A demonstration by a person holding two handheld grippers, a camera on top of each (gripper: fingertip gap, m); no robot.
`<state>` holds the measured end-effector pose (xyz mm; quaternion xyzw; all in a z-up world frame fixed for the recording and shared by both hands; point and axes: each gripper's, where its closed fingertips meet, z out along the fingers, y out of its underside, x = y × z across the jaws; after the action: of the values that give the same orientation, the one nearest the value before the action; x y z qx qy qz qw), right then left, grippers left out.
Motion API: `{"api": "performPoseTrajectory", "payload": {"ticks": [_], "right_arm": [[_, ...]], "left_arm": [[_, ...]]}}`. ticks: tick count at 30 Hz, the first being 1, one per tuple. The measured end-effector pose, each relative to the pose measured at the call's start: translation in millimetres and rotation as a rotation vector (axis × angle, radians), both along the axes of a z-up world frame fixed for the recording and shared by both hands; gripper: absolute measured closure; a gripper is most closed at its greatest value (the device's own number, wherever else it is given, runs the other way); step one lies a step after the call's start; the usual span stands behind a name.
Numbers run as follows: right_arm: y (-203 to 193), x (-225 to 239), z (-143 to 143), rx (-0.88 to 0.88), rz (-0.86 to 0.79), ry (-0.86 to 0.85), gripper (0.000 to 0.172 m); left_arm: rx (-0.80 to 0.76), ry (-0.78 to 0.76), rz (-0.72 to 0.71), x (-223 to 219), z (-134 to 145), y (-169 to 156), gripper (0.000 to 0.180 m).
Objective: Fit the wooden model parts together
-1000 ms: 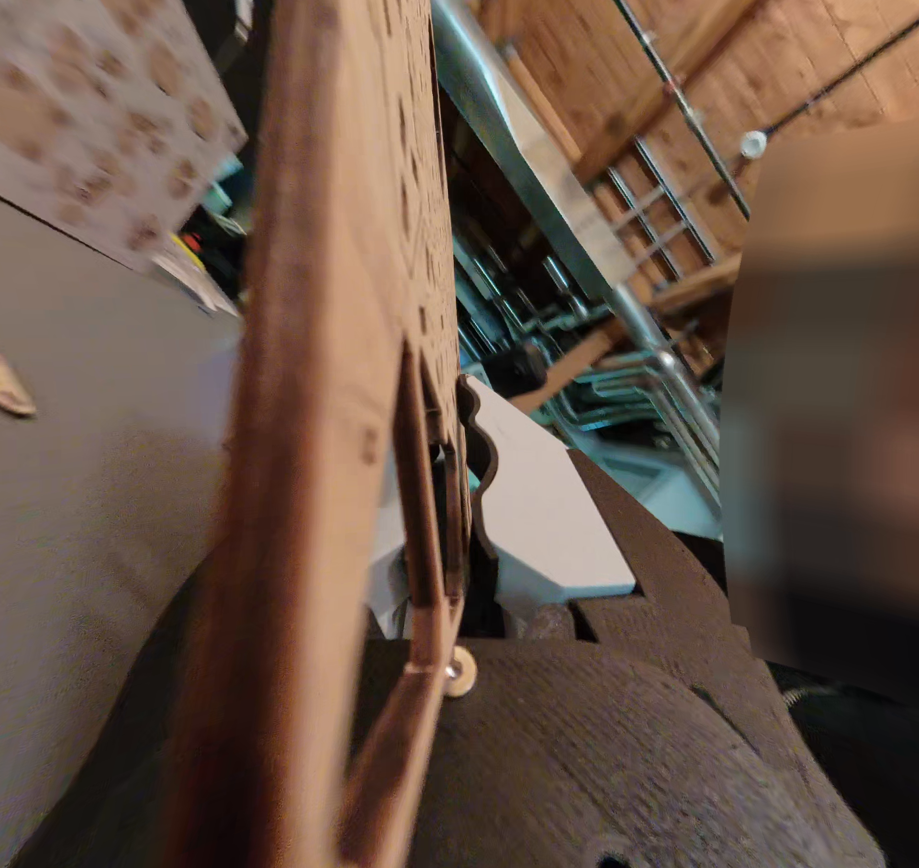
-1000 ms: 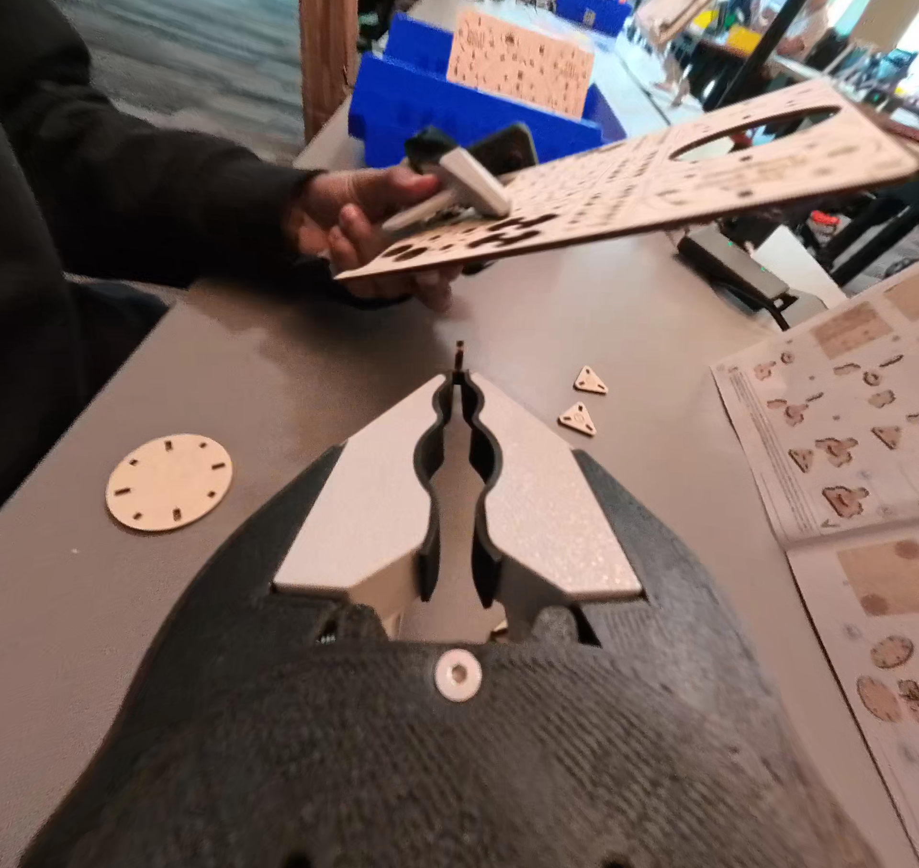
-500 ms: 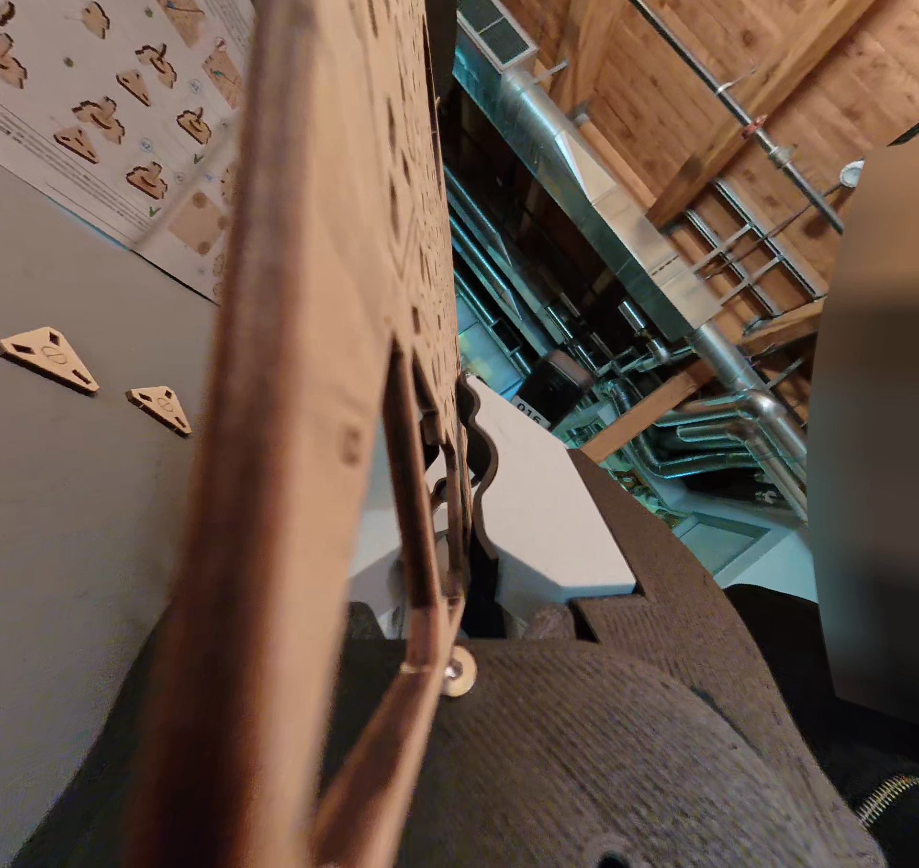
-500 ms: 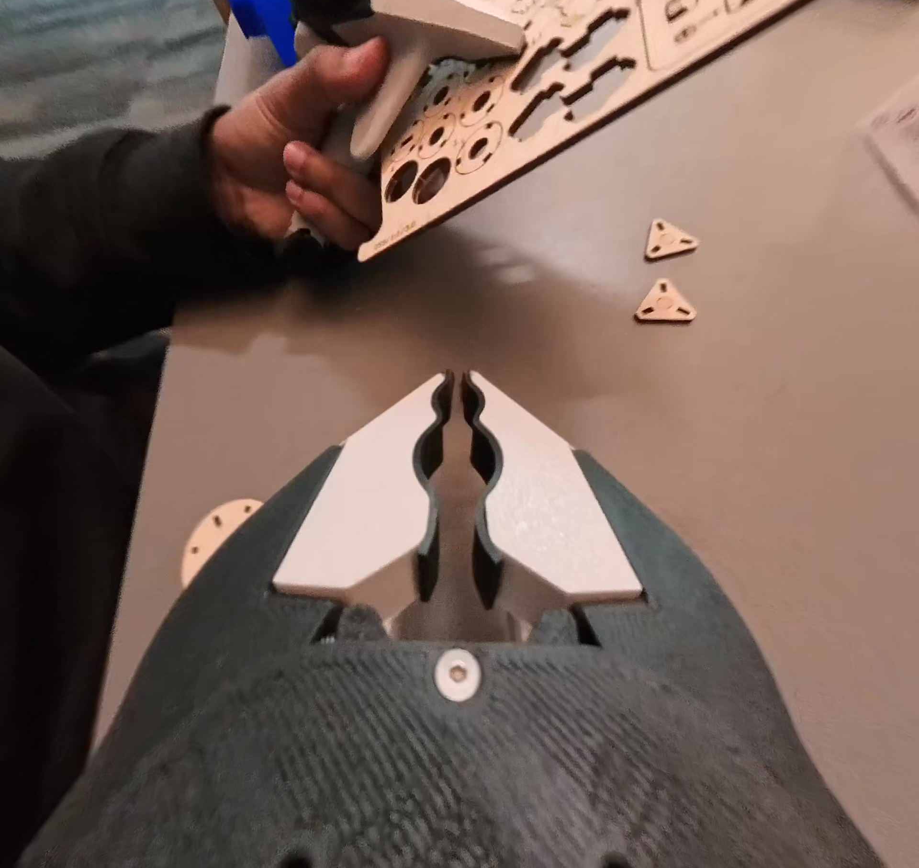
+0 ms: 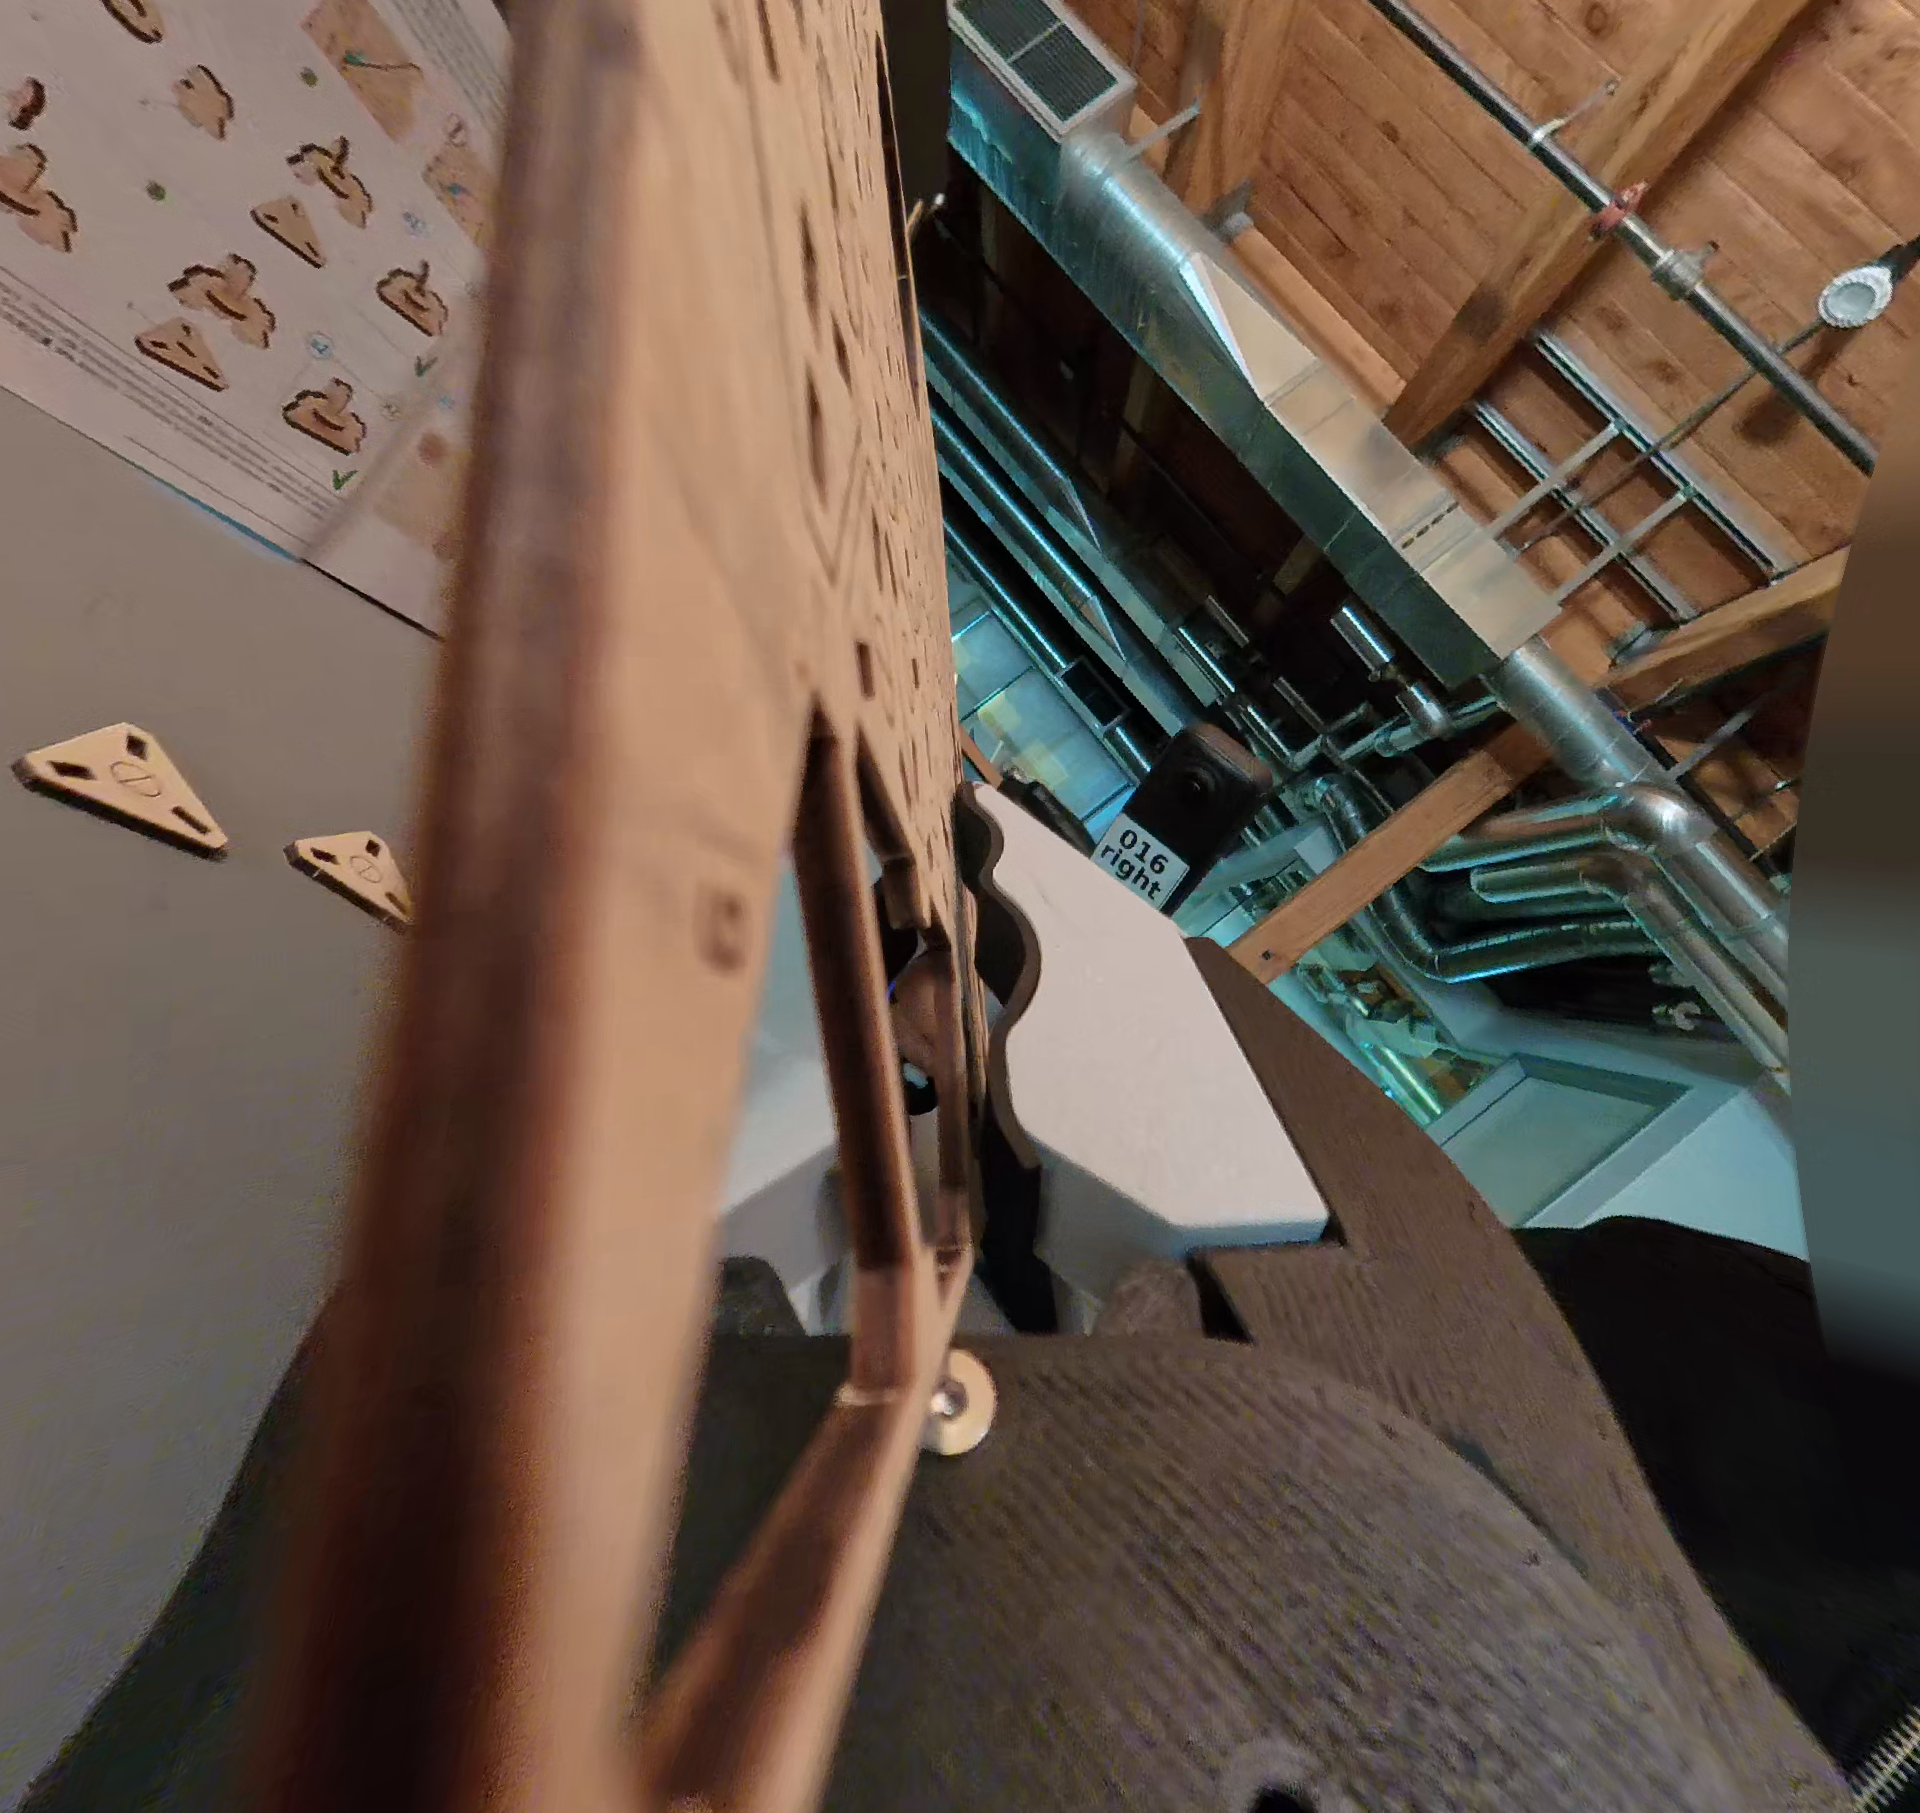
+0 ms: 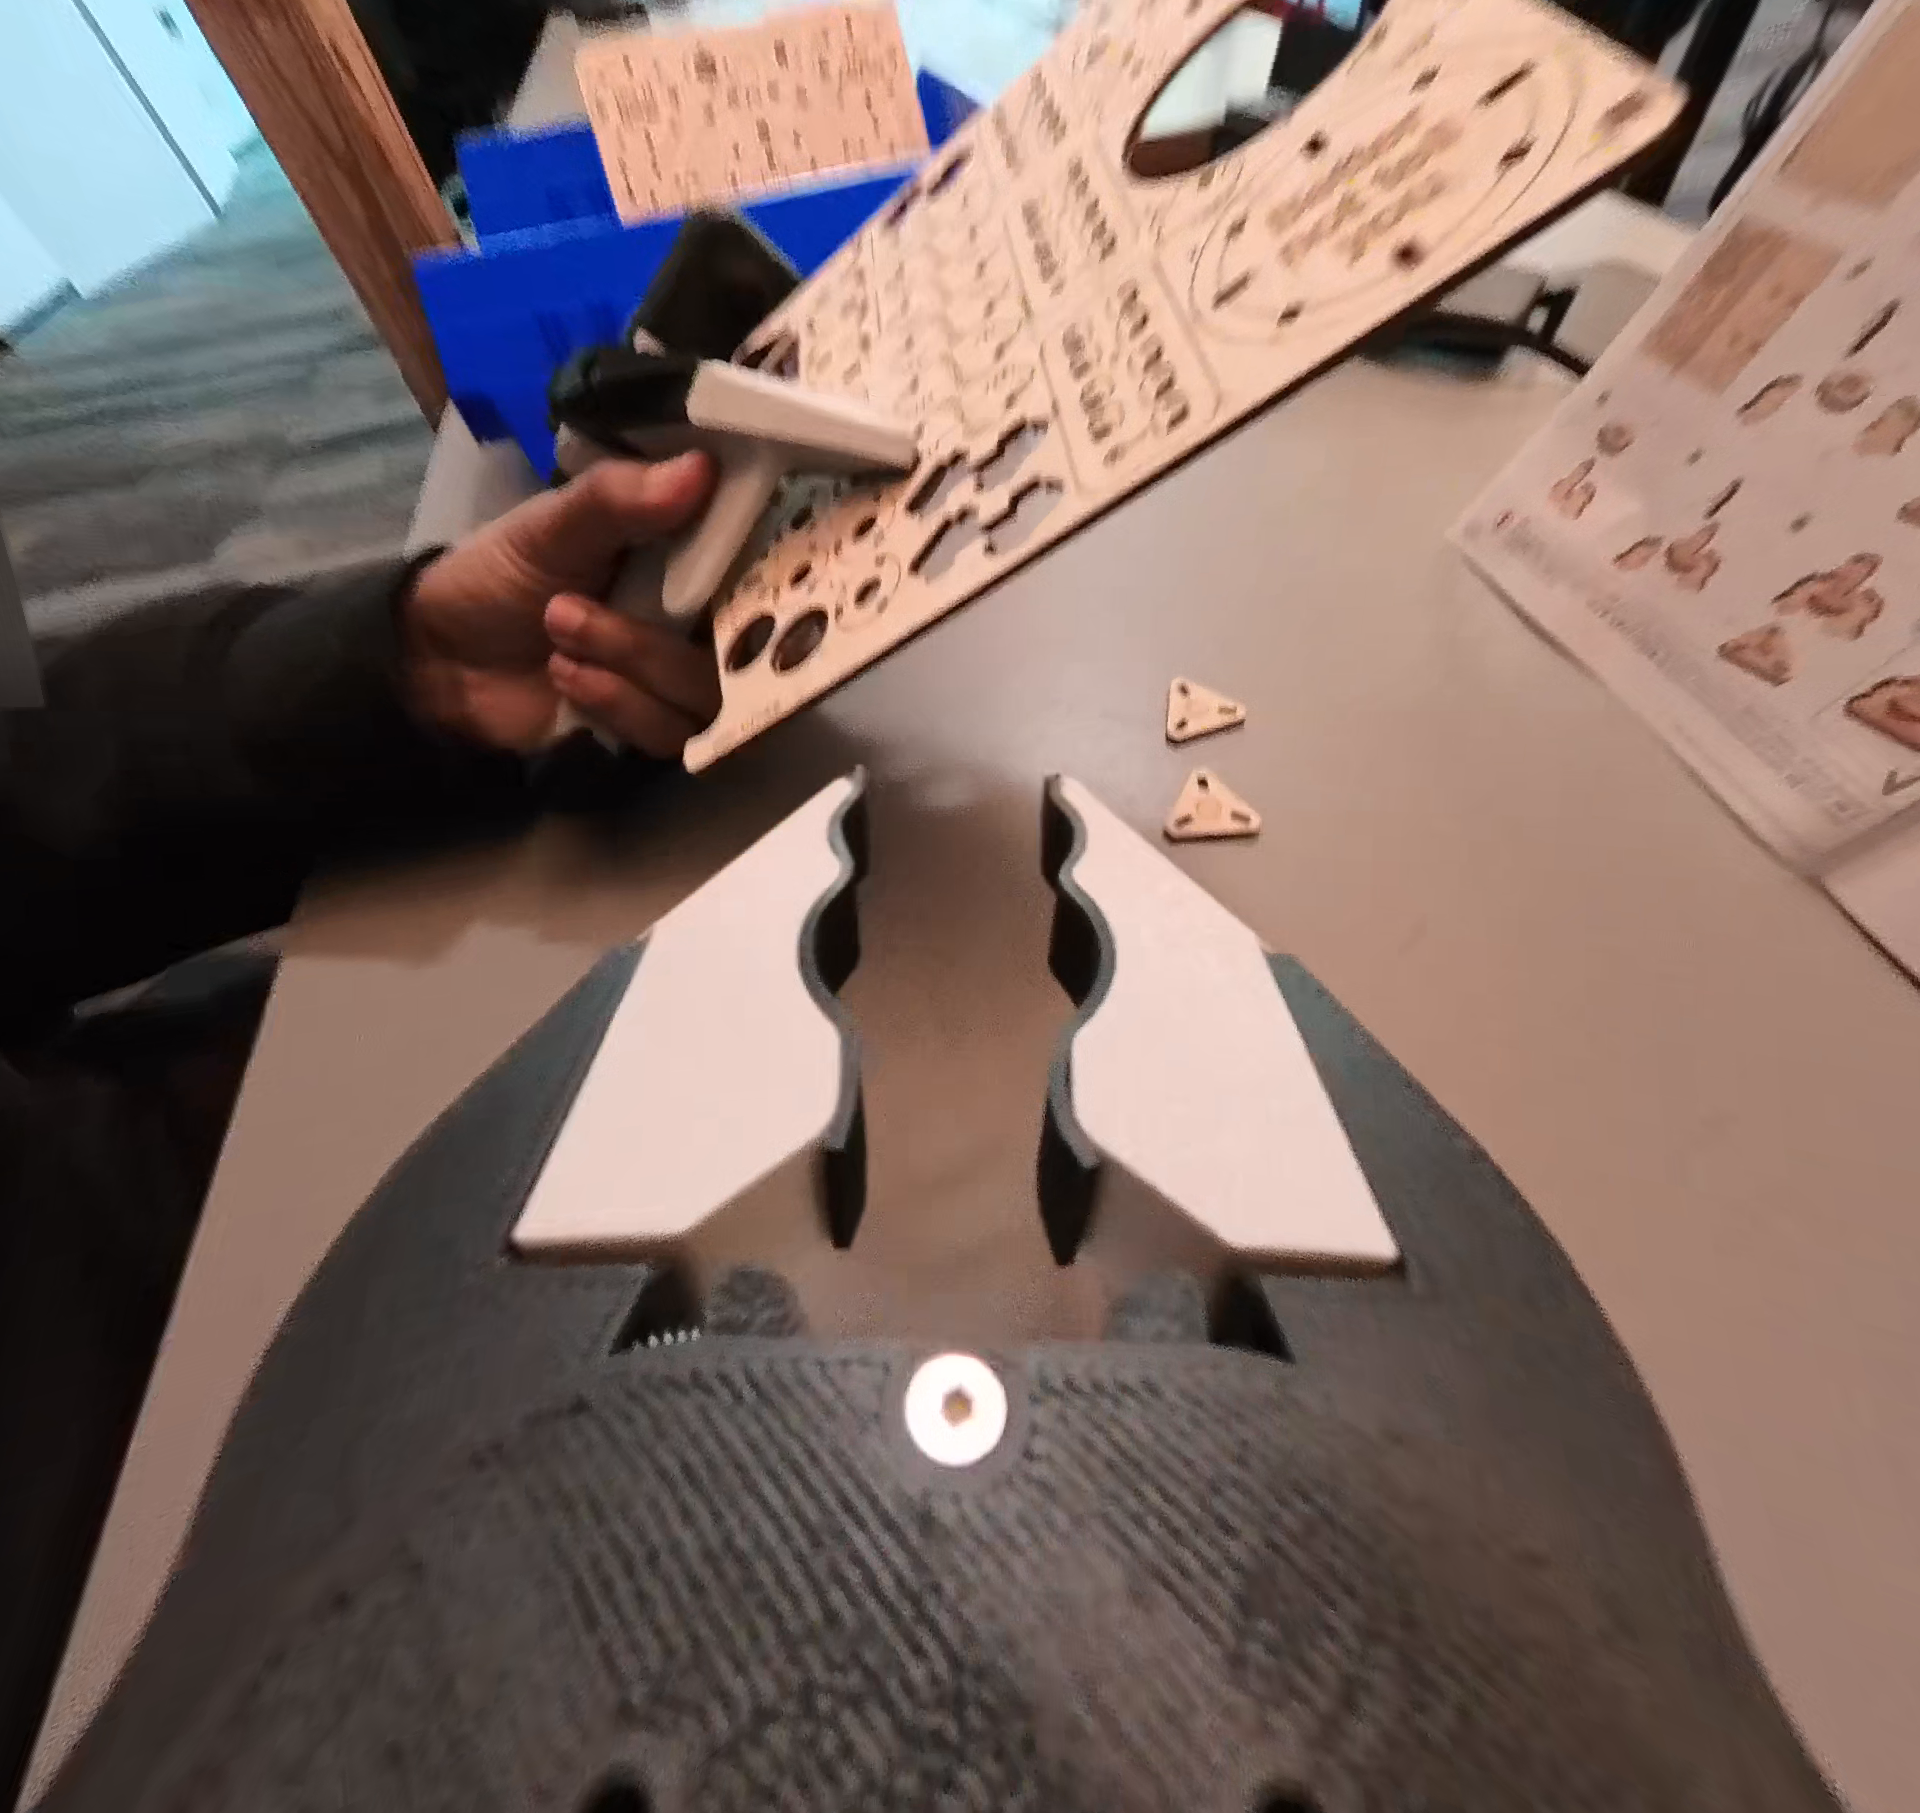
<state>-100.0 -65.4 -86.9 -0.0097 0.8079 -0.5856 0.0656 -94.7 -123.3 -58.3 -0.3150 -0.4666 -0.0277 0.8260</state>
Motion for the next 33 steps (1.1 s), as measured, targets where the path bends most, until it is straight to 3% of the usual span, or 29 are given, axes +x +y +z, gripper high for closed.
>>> {"api": "performPoseTrajectory", "payload": {"ticks": [7, 13, 16, 23, 27, 30, 33], "right_arm": [[-1.2, 2.5, 37.5, -0.242, 0.008, -0.184, 0.113], [-6.3, 12.1, 40.3, -0.287, 0.057, -0.329, 0.13], [-3.0, 7.6, 46.1, -0.339, 0.041, -0.36, 0.145], [-1.2, 3.3, 42.2, -0.329, 0.033, -0.419, 0.16], [0.2, 8.5, 45.7, -0.334, 0.086, -0.509, 0.167], [-3.2, 10.5, 40.3, -0.312, 0.085, -0.528, 0.167], [-5.0, 14.2, 39.5, -0.305, 0.099, -0.533, 0.168]], "left_arm": [[-0.076, 0.05, -0.053, 4.7, 5.6, 19.5, 0.18], [-0.2, 0.102, -0.13, 11.6, 7.2, 50.1, 0.18], [-0.225, 0.119, -0.142, 13.6, 8.1, 56.2, 0.18], [-0.37, 0.137, -0.12, 14.0, 1.3, 68.6, 0.18], [-0.368, 0.158, -0.115, 15.5, 3.8, 69.0, 0.18], [-0.345, 0.159, -0.073, 13.1, 5.7, 63.4, 0.171], [-0.311, 0.151, -0.089, 13.5, 7.2, 59.9, 0.18]]}}
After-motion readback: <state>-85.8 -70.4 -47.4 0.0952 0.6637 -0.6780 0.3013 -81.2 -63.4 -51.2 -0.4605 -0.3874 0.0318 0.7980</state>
